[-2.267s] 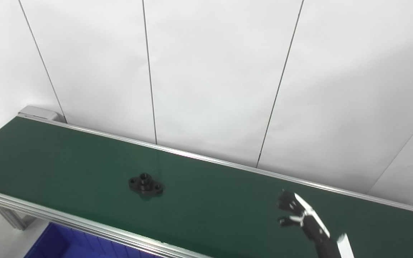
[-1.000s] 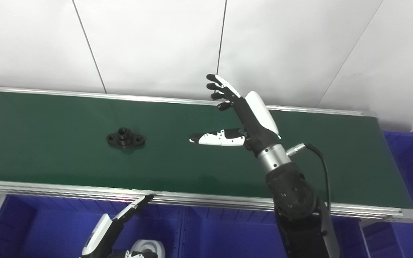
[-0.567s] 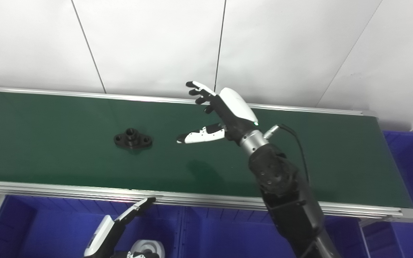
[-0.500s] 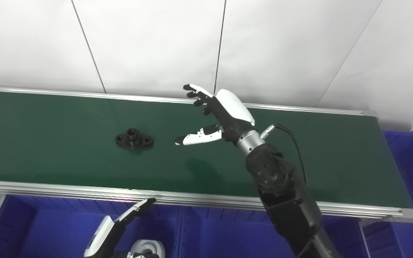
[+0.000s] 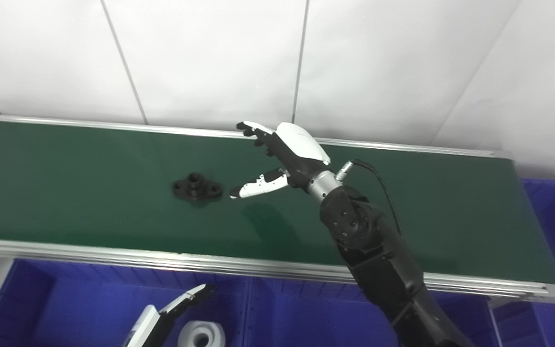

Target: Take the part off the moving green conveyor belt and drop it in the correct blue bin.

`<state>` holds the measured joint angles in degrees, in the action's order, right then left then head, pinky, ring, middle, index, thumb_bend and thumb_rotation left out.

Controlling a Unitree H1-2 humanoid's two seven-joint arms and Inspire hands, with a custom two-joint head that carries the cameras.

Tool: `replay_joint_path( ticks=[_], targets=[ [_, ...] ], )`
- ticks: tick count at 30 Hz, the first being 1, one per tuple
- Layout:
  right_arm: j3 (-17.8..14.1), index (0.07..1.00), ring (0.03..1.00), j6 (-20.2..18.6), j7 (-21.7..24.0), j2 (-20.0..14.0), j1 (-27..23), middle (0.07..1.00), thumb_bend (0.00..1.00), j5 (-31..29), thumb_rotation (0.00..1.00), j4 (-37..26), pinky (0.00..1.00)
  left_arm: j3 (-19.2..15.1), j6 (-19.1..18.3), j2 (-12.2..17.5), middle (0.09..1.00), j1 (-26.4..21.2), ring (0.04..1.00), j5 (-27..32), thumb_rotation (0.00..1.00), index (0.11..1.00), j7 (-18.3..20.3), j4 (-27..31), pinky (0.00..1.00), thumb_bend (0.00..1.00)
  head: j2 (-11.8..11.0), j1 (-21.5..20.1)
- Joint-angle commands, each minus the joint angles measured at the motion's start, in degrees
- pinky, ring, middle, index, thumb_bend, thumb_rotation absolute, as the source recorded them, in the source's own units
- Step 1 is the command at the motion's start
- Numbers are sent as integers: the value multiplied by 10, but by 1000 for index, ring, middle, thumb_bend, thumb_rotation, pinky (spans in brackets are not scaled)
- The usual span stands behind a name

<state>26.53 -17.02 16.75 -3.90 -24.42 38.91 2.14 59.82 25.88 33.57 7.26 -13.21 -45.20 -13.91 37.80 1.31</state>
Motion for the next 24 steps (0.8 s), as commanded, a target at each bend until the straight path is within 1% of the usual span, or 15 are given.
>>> replay_joint_path(
  ticks=[1,3,4,5,6,7,8,12,15,20,24],
  targets=[
    [4,912,819,17,-5,5,-32,879,833,2,391,1,694,4,10,1,843,-5,806,-8,636,847,-12,-1,748,828,-3,7],
    [9,916,829,18,-2,4,-37,886,833,2,389,11,702,8,10,-3,844,-9,806,-9,631,846,-16,-7,744,822,-9,19],
    [11,915,831,21,-2,3,-39,885,831,3,384,16,705,11,10,-5,842,-11,805,-10,623,842,-19,-11,740,825,-17,36],
    [13,913,832,24,-3,2,-40,883,830,3,379,19,708,13,10,-7,841,-13,805,-10,622,841,-21,-14,739,827,-18,39],
    [18,909,838,26,-1,1,-43,884,828,4,372,23,720,14,10,-10,835,-13,799,-9,612,835,-21,-16,732,833,-25,57],
    [21,909,839,28,1,-1,-45,884,828,4,371,25,721,15,10,-12,834,-14,798,-8,610,834,-20,-17,730,834,-25,57],
    [27,908,841,30,3,-2,-48,884,827,6,370,28,725,15,10,-15,831,-14,796,-8,606,832,-19,-20,728,836,-34,72],
    [43,904,845,32,7,-4,-59,882,831,12,383,42,747,22,10,-24,824,-20,788,-13,594,828,-29,-30,720,839,-42,81],
    [50,904,842,34,6,-1,-66,881,831,13,374,58,750,28,10,-28,821,-23,785,-13,583,821,-36,-33,718,836,-42,81],
    [57,904,834,37,0,3,-70,881,829,12,369,77,734,31,10,-29,819,-24,783,-14,591,816,-40,-37,713,842,-46,66],
    [68,907,835,36,-5,8,-75,882,820,22,382,98,741,32,10,-30,821,-25,786,-9,588,814,-39,-41,714,846,-51,44]
  ],
)
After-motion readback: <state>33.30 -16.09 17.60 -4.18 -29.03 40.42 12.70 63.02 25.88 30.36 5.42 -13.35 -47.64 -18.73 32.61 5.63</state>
